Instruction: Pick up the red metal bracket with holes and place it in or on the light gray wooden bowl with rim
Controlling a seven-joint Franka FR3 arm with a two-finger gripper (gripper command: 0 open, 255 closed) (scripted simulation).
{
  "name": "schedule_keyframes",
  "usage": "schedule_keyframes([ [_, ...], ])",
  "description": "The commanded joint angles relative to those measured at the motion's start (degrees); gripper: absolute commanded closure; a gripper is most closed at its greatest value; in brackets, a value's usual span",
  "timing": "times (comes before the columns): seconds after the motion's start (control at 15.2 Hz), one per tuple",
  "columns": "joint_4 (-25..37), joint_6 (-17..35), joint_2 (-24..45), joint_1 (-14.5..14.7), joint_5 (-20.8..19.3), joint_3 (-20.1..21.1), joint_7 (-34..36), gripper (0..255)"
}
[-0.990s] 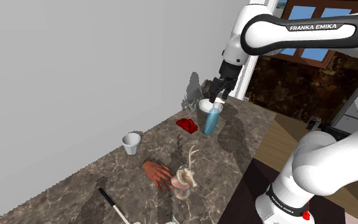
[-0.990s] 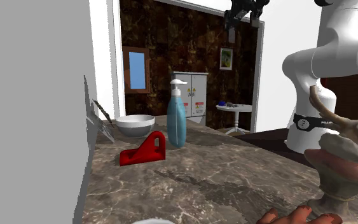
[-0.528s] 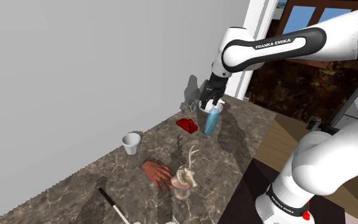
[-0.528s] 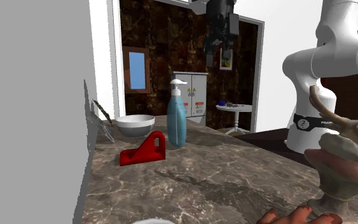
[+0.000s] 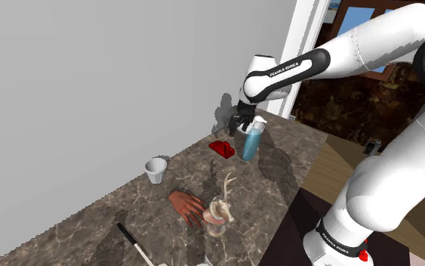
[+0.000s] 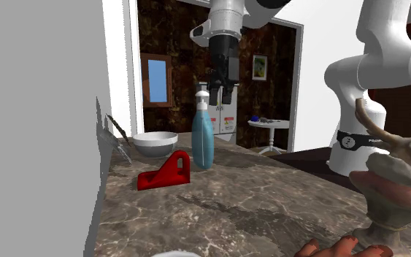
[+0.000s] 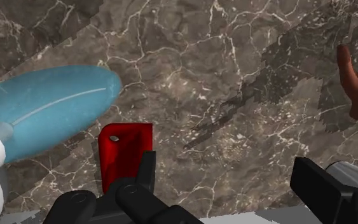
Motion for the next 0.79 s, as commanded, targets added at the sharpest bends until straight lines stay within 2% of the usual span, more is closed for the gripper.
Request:
schedule_keyframes([
  [0.0, 1.5, 2.6, 3.9, -0.1, 0.6, -0.6, -1.4, 0],
  [0.33, 7.0, 8.4, 15.0, -0.7, 3.3, -1.4, -5.7, 0],
  [0.73, 16.0, 13.0, 28.4, -2.7, 6.8, -1.0, -10.4, 0],
])
